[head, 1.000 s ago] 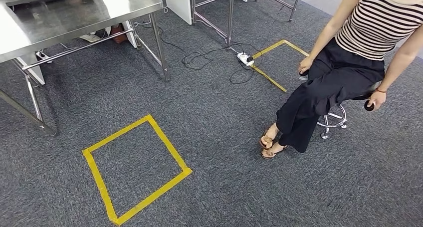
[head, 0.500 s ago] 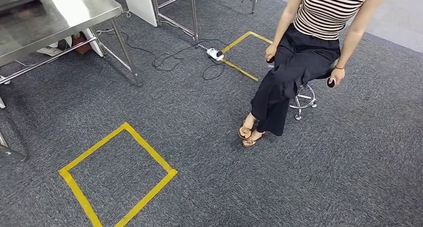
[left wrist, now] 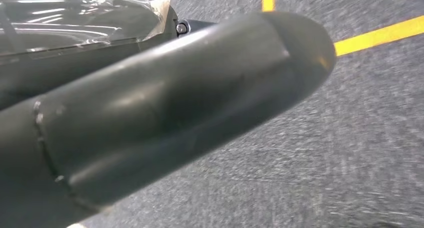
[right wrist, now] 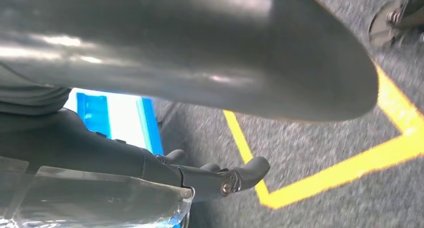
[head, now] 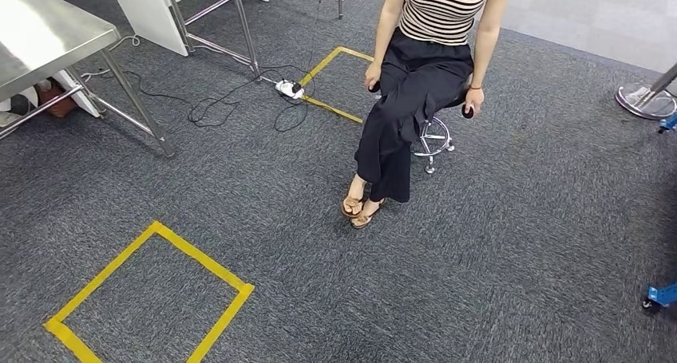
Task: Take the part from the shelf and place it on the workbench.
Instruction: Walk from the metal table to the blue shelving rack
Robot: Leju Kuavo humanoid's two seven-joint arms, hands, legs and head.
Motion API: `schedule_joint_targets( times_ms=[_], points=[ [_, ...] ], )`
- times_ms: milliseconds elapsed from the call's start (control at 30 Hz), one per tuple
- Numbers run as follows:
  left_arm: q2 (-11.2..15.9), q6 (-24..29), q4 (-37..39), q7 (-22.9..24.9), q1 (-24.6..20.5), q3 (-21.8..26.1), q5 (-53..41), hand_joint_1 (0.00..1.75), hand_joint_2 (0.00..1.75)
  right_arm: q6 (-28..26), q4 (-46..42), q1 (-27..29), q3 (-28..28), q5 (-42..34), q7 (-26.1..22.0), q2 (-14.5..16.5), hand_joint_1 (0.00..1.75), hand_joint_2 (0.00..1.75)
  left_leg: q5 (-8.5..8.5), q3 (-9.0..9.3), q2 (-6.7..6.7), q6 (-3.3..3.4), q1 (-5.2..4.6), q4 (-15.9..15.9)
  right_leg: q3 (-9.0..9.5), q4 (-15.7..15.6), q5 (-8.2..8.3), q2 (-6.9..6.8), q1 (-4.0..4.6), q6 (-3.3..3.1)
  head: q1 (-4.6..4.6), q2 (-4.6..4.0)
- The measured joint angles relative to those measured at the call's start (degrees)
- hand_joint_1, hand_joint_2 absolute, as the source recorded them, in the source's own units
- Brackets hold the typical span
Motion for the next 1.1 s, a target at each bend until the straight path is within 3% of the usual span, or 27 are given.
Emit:
schedule_joint_targets(
  times_ms=[33, 100, 167, 233, 267, 300, 367, 433, 467, 533, 600, 667, 700, 733, 767, 800, 833, 900, 967, 1033, 1100],
  points=[
    [0.0, -0.2, 0.0, 0.1, 0.0, 0.0, 0.3, 0.00, 0.00, 0.0, 0.0, 0.1, 0.0, -0.2, 0.0, 0.0, 0.00, 0.00, 0.23, 0.02, 0.76, 0.24, 0.02, -0.3, -0.36, 0.1, 0.11, 0.20, -0.18, 0.32, -0.01, 0.00],
    [0.0, -0.5, 0.0, 0.1, -0.1, 0.0, 0.8, 0.00, 0.00, 0.0, 0.1, 0.3, -0.2, -0.5, -0.1, 0.0, 0.00, 0.00, 0.77, 0.22, 2.29, 0.83, 0.15, -1.0, -1.85, 2.2, -0.96, -2.01, -0.07, 0.53, 0.16, 0.00],
    [0.0, -0.5, 0.0, -0.1, -0.1, 0.0, 1.1, 0.00, 0.00, -0.2, 0.1, 0.2, -0.3, -0.9, -0.2, 0.0, 0.00, 0.00, 0.99, 0.24, 4.13, 1.16, 0.08, -1.3, -5.31, 8.9, -4.22, -5.31, 0.03, 0.29, 0.46, 0.00],
    [-0.1, -0.5, 0.0, -0.3, 0.0, 0.0, 1.6, 0.00, 0.00, -0.3, 0.1, 0.1, -0.5, -1.2, -0.4, 0.0, 0.00, 0.00, 0.97, 0.09, 6.13, 1.24, -0.06, -1.3, -8.67, 15.9, -6.89, -6.33, -0.15, 0.51, 0.62, 0.00],
    [-0.1, -0.5, 0.0, -0.4, 0.0, 0.1, 2.0, 0.00, 0.00, -0.4, 0.1, 0.2, -0.7, -1.3, -0.4, -0.1, 0.00, 0.00, 0.95, 0.06, 7.02, 1.22, -0.09, -1.3, -8.89, 16.8, -6.98, -6.53, -0.29, 0.95, 0.64, 0.00],
    [-0.1, -0.4, 0.0, -0.5, 0.0, 0.1, 2.4, 0.00, 0.00, -0.4, 0.2, 0.3, -0.8, -1.2, -0.4, -0.1, 0.00, 0.00, 0.92, 0.08, 7.79, 1.16, -0.08, -1.3, -7.74, 15.1, -6.16, -6.84, -0.46, 1.51, 0.68, 0.00],
    [-0.2, 0.0, 0.0, -0.7, -0.1, 0.4, 3.4, 0.00, 0.00, -0.4, 0.2, 0.4, -1.1, -1.2, -0.4, -0.3, 0.00, 0.00, 0.73, 0.17, 9.08, 0.84, -0.18, -1.1, -2.87, 6.8, -3.49, -8.82, -0.71, 2.43, 0.75, 0.00],
    [-0.3, 0.4, 0.0, -1.0, -0.2, 1.1, 4.6, 0.00, 0.00, -0.4, 0.2, 0.2, -1.2, -1.2, -0.6, -0.3, 0.00, 0.00, 0.37, 0.22, 10.12, 0.16, -0.45, -0.8, 0.56, 1.0, -1.75, -10.60, -0.61, 2.16, 0.66, 0.00],
    [-0.4, 0.5, 0.0, -1.1, -0.2, 1.5, 5.1, 0.00, 0.00, -0.5, 0.2, 0.1, -1.3, -1.3, -0.7, -0.3, 0.00, 0.00, 0.26, 0.29, 10.60, -0.20, -0.52, -0.7, 0.90, 0.1, -1.47, -10.80, -0.44, 1.70, 0.57, 0.00],
    [-0.4, 0.5, 0.0, -1.3, -0.4, 2.2, 5.7, 0.00, 0.00, -0.6, 0.2, 0.3, -1.5, -1.5, -0.8, -0.3, 0.00, 0.00, 0.11, 0.48, 11.29, -0.94, -0.27, -0.6, 0.57, 0.1, -1.17, -9.63, -0.27, 0.73, 0.38, 0.00],
    [-0.5, 0.5, 0.0, -1.4, -0.5, 2.6, 5.8, 0.00, 0.00, -0.6, 0.2, 0.4, -1.7, -1.6, -0.8, -0.4, 0.00, 0.00, -1.71, -0.22, 9.38, -1.62, 0.12, 1.4, 0.62, -0.1, -0.83, -8.57, -0.40, -0.09, 0.20, 0.00],
    [-0.5, 0.5, 0.0, -1.5, -0.5, 3.1, 6.0, 0.00, 0.00, -0.7, 0.2, 0.3, -2.0, -1.8, -0.8, -0.3, 0.00, 0.00, -5.73, -3.09, 6.36, -1.92, 0.32, 8.0, 0.60, -0.2, -0.54, -7.43, -0.39, -0.64, -0.06, 0.00],
    [-0.5, 0.5, 0.0, -1.6, -0.4, 3.3, 6.2, 0.00, 0.00, -0.7, 0.2, 0.3, -2.1, -1.8, -0.8, -0.3, 0.00, 0.00, -7.56, -5.05, 5.62, -1.90, 0.32, 12.1, 0.48, -0.2, -0.44, -6.78, -0.23, -0.82, -0.10, 0.00],
    [-0.5, 0.5, 0.0, -1.6, -0.3, 3.6, 6.3, 0.00, 0.00, -0.7, 0.2, 0.3, -2.2, -1.8, -0.8, -0.3, 0.00, 0.00, -8.53, -6.62, 5.26, -1.82, 0.32, 15.2, 0.39, -0.1, -0.38, -6.07, -0.08, -0.94, -0.10, 0.00],
    [-0.5, 0.6, 0.0, -1.6, -0.3, 3.8, 6.4, 0.00, 0.00, -0.7, 0.3, 0.4, -2.4, -1.9, -0.8, -0.2, 0.00, 0.00, -8.36, -7.35, 5.07, -1.67, 0.32, 16.5, 0.33, -0.1, -0.33, -5.31, 0.05, -1.00, -0.10, 0.00],
    [-0.6, 0.6, 0.0, -1.6, -0.2, 4.0, 6.5, 0.00, 0.00, -0.7, 0.3, 0.5, -2.5, -1.9, -0.8, -0.3, 0.00, 0.00, -7.16, -7.05, 4.92, -1.46, 0.32, 15.6, 0.33, -0.1, -0.29, -4.57, 0.14, -1.04, -0.10, 0.00],
    [-0.6, 0.6, 0.0, -1.6, -0.2, 4.2, 6.6, 0.00, 0.00, -0.7, 0.3, 0.5, -2.6, -2.0, -0.8, -0.3, 0.00, 0.00, -5.18, -5.68, 4.61, -1.20, 0.31, 12.7, 0.40, -0.1, -0.28, -3.85, 0.19, -1.02, -0.10, 0.00],
    [-0.5, 0.6, 0.0, -1.6, -0.2, 4.5, 6.8, 0.00, 0.00, -0.7, 0.3, 0.5, -2.7, -2.0, -0.8, -0.2, 0.00, 0.00, -1.50, -1.97, 2.48, -0.58, 0.31, 5.0, 0.49, 0.0, -0.22, -2.56, 0.33, -0.91, -0.10, 0.00],
    [-0.5, 0.5, 0.0, -1.6, -0.3, 4.8, 6.8, 0.00, 0.00, -0.7, 0.3, 0.4, -2.7, -2.0, -0.8, -0.1, 0.00, 0.00, -0.22, 0.05, 0.80, -0.17, 0.14, 0.7, 0.20, 0.1, -0.01, -1.41, 0.36, -0.53, -0.08, 0.00],
    [-0.5, 0.4, 0.0, -1.5, -0.4, 4.9, 6.7, 0.00, 0.00, -0.7, 0.3, 0.5, -2.8, -2.1, -0.8, 0.0, 0.00, 0.00, -0.16, 0.18, 1.48, 0.20, -0.15, 0.0, -0.38, 0.1, 0.33, -0.32, 0.15, 0.13, -0.07, 0.00],
    [-0.7, 0.3, 0.0, -1.3, -0.5, 4.9, 6.4, 0.00, 0.00, -0.7, 0.3, 0.6, -2.9, -2.1, -0.7, 0.0, 0.00, 0.00, 0.40, 0.31, 2.83, 0.91, -0.12, -0.6, -1.53, 1.4, -0.32, -1.53, 0.11, 0.43, 0.02, 0.00]
  ],
)
